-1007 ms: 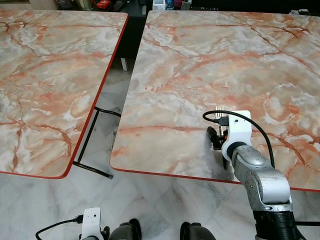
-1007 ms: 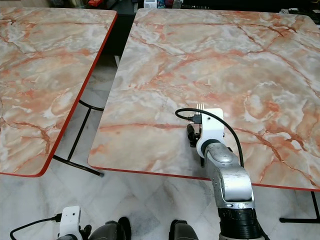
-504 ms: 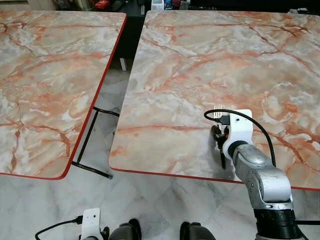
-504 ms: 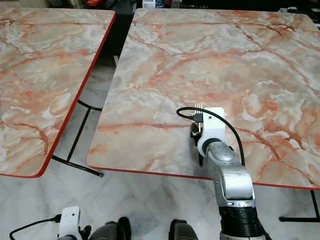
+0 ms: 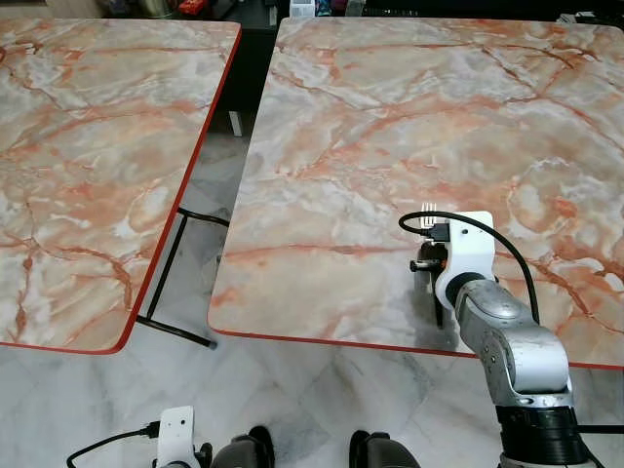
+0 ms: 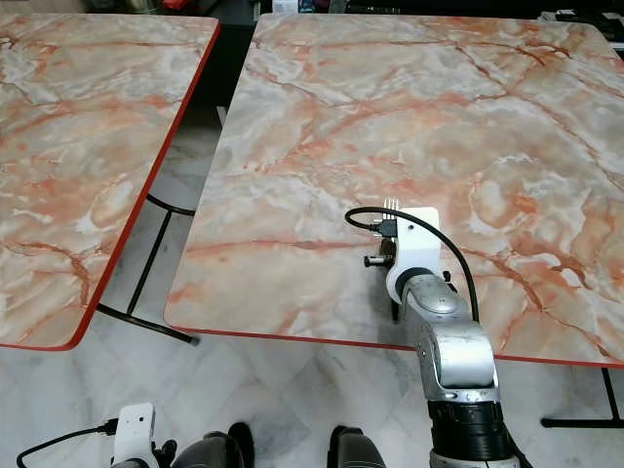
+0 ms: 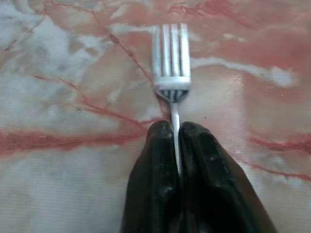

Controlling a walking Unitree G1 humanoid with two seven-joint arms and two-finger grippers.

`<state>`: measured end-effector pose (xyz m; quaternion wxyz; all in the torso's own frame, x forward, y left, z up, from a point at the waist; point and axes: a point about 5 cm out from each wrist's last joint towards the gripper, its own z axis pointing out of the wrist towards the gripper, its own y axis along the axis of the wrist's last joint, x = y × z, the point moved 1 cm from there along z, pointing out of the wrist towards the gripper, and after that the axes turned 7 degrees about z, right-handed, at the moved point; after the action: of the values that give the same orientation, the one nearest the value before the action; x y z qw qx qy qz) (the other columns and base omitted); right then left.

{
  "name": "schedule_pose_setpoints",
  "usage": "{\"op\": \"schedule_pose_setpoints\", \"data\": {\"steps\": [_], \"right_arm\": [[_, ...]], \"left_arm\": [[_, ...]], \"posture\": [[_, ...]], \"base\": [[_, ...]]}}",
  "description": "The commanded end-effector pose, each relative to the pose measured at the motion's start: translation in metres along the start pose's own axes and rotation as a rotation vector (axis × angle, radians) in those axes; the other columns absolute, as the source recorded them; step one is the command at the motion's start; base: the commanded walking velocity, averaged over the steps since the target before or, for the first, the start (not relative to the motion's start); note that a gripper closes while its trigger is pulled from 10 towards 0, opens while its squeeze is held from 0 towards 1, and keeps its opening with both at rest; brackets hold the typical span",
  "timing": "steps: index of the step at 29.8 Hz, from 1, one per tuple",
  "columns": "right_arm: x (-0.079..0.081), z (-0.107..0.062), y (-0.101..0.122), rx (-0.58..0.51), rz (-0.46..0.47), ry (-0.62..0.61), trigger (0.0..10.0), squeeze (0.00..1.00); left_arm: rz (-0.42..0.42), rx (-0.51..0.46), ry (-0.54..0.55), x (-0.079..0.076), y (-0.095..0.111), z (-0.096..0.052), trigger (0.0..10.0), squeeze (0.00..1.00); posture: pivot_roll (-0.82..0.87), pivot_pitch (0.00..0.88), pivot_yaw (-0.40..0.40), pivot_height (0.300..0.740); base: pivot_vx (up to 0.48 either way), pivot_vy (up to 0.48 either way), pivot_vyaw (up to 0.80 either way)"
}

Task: Setting the table

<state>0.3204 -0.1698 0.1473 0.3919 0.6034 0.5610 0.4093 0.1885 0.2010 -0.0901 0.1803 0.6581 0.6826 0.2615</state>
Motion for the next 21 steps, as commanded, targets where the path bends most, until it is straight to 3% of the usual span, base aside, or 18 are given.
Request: {"op": "schedule_pose_setpoints", "data": {"steps": [1,19,20,21], "right_arm": [[-0.0024,0.0015,-0.0065,0.029,0.001,-0.005,0.0,0.00],[-0.0015,0.0000,-0.0005,-0.030,-0.034,-0.008,0.1,0.00],[-0.0012,-0.0005,-0.0003,-0.032,-0.034,-0.009,10.0,0.00],[-0.0004,-0.0019,0.0008,-0.041,-0.033,-0.007,10.0,0.00]], "left_arm": [[0.002,0.100,-0.022,-0.0053,-0.0272,-0.0049,10.0,0.00],[0.008,0.094,-0.021,-0.0044,-0.0283,-0.0054,10.0,0.00],[0.009,0.094,-0.021,-0.0038,-0.0280,-0.0053,10.0,0.00],[0.011,0.094,-0.022,-0.0025,-0.0276,-0.0052,10.0,0.00]], "posture": [[-0.07,0.269,-0.014,0.711],[-0.06,0.211,-0.018,0.711],[-0.06,0.205,-0.017,0.711],[-0.06,0.199,-0.016,0.711]], "base": [[0.000,0.000,0.00],[0.000,0.000,0.00],[0.000,0.000,0.00],[0.000,0.000,0.00]]}}
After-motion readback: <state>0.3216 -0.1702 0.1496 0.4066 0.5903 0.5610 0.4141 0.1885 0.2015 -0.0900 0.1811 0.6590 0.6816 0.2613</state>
